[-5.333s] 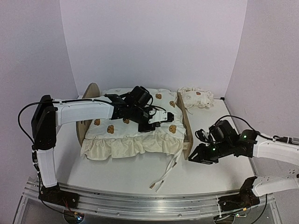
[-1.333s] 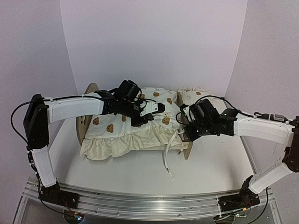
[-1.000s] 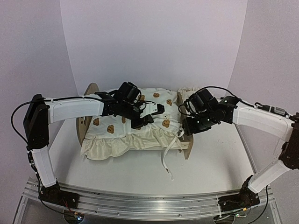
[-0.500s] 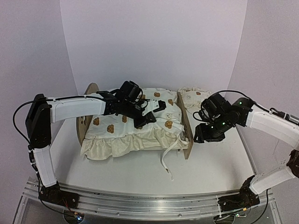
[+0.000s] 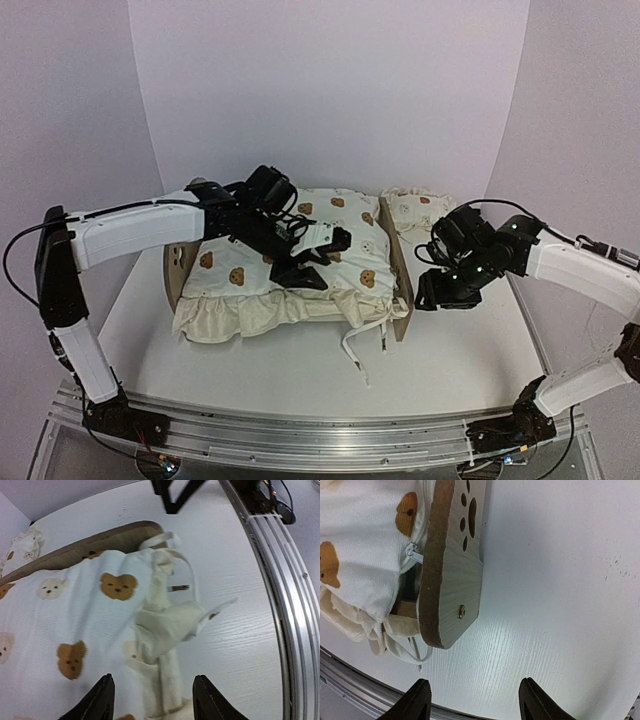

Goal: Set up the pet bed

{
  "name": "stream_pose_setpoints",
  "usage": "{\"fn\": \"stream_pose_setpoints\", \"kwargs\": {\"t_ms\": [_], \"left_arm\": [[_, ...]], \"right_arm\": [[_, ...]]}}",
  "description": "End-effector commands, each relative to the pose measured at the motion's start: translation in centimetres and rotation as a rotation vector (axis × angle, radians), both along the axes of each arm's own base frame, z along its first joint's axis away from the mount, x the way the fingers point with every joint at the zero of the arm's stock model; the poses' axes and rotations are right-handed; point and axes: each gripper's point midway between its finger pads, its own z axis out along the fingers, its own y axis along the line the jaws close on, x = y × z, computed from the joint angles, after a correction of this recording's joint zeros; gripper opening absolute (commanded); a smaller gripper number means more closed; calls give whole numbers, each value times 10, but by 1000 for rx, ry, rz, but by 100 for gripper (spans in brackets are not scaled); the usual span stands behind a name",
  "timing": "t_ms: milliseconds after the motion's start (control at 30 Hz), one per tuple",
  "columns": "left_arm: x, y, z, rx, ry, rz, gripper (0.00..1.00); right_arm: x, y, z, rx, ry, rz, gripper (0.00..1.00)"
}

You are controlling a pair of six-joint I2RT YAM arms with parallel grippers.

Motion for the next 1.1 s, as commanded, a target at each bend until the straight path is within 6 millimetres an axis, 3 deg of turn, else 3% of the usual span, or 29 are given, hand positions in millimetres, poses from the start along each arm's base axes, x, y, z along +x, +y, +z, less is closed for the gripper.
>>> {"fn": "stream_pose_setpoints", "kwargs": {"t_ms": [0, 167, 300, 400, 567, 667, 900, 1067], "left_arm": [[-43, 19, -19, 51, -37, -99, 49], [-12, 9, -42, 103, -75, 6, 62], [-4, 6, -54, 116, -69, 40, 66], [-7, 3, -45, 85, -51, 36, 66], [-13, 1, -25, 43, -41, 24, 66], [-15, 3, -14, 18, -47, 31, 67], [-22, 10, -2, -19, -43, 36, 68], [-24, 12, -1, -26, -49, 38, 68]], "right_arm": [[-6, 0, 5, 60, -18, -16, 60], [-20, -1, -15, 102, 25, -25, 55], [-27, 3, -32, 180, -27, -85, 45], [-29, 21, -37, 171, -215, -61, 41], [-33, 53, -63, 146, -439, -45, 37], [-26, 70, -76, 110, -467, -42, 37], [-15, 64, -109, 71, -494, -139, 42], [-19, 89, -131, 91, -419, -37, 47]]}}
